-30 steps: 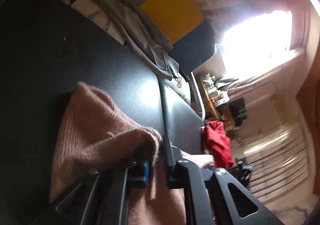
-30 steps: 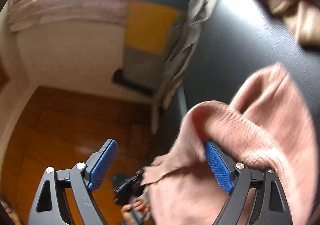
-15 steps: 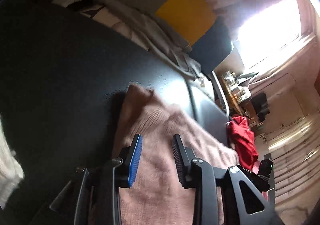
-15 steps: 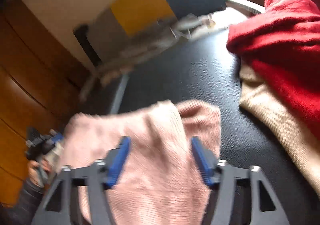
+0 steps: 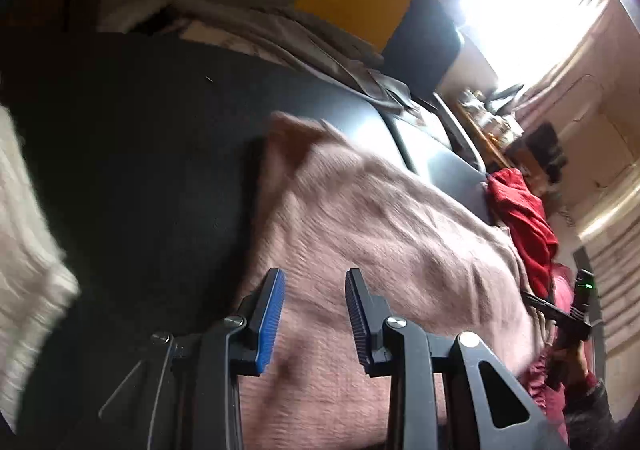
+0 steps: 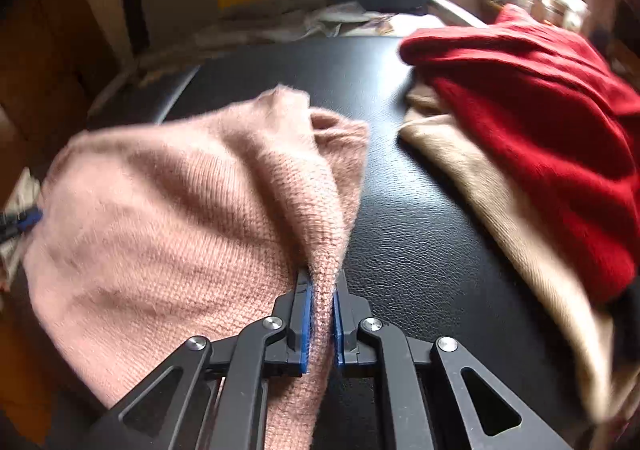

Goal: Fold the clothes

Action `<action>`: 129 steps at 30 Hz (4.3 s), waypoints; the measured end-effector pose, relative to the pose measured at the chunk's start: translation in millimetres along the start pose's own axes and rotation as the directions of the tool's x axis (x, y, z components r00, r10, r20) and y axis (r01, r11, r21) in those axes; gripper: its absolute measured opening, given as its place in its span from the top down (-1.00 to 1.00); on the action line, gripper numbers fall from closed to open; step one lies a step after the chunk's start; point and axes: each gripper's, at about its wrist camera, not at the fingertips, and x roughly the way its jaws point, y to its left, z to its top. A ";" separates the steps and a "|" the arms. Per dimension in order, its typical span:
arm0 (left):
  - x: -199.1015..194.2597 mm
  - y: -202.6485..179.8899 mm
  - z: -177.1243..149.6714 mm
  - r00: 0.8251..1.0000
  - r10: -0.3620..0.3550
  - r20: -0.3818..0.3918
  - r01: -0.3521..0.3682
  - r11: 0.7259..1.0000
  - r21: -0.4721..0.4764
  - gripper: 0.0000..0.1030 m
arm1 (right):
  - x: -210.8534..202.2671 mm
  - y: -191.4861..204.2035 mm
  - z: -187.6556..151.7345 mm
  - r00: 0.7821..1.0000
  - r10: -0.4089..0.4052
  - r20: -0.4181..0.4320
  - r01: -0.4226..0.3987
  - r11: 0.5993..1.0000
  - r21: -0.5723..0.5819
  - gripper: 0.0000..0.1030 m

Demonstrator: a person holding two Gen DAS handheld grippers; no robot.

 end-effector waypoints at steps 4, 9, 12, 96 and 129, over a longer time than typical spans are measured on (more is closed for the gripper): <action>-2.3 -2.7 22.8 0.999 0.030 0.041 -0.032 0.998 0.047 0.32 | -13.5 -1.1 9.2 0.995 -0.004 0.098 0.000 0.999 0.045 0.53; 21.8 -9.2 54.4 0.997 0.076 0.013 -0.077 0.988 0.137 0.21 | -34.5 34.2 26.1 0.973 0.052 0.224 -0.048 0.999 -0.020 -0.43; 42.8 -5.6 63.5 0.996 0.076 -0.053 -0.068 0.987 0.144 0.22 | -20.3 66.1 28.1 0.974 0.106 0.202 -0.089 0.992 -0.089 -0.45; -64.7 -22.6 -167.7 0.971 0.185 0.153 -0.191 0.981 0.031 0.30 | -8.8 159.4 -16.2 0.979 0.170 0.114 -0.111 0.909 -0.401 -1.00; 26.0 34.2 -29.5 0.978 -0.179 -0.110 0.176 0.984 -0.032 0.38 | 57.5 130.7 -5.9 0.961 0.246 0.126 -0.194 0.925 -0.327 -1.00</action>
